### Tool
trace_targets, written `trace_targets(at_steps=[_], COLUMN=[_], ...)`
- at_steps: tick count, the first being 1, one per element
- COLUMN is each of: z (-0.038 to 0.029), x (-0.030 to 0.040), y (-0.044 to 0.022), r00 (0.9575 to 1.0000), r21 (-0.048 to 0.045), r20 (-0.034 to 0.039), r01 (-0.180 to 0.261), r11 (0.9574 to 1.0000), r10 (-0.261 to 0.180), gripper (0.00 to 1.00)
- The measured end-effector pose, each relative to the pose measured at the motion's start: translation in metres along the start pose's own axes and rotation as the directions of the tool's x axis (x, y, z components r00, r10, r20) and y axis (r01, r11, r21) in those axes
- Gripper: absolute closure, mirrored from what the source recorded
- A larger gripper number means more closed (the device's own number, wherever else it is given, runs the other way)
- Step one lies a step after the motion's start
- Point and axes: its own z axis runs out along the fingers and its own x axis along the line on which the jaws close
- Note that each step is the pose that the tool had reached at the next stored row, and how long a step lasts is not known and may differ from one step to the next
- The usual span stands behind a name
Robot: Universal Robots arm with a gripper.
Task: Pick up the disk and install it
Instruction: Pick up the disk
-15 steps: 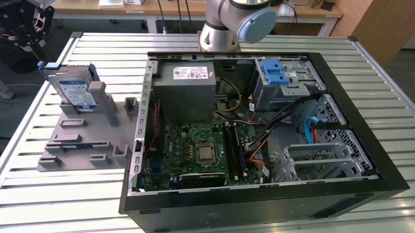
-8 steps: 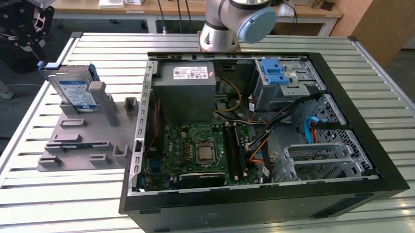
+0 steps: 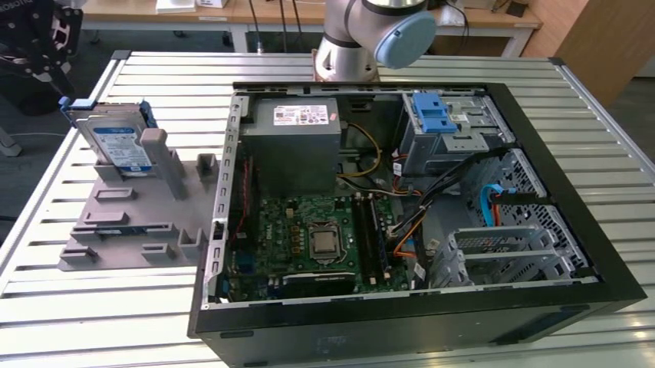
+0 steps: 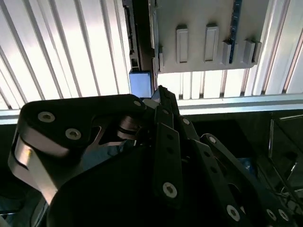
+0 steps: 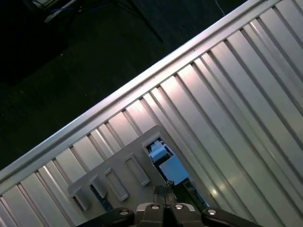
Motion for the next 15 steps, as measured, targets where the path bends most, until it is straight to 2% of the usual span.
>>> trace_targets(at_steps=[4, 8, 11, 15], z=[0.0, 0.0001, 0.0002, 0.0003], x=[0.0, 0.0, 0.0, 0.0], y=[0.0, 0.0, 0.0, 0.0], r00=[0.998, 0.9919, 0.9844, 0.971], r21=[-0.001, -0.0019, -0.0023, -0.0034], r20=[-0.0026, -0.0049, -0.0064, -0.0086], r01=[0.064, 0.127, 0.176, 0.239], r11=[0.998, 0.9919, 0.9844, 0.971], r10=[-0.064, -0.127, -0.176, -0.239], gripper=[0.89, 0.89, 0.89, 0.89])
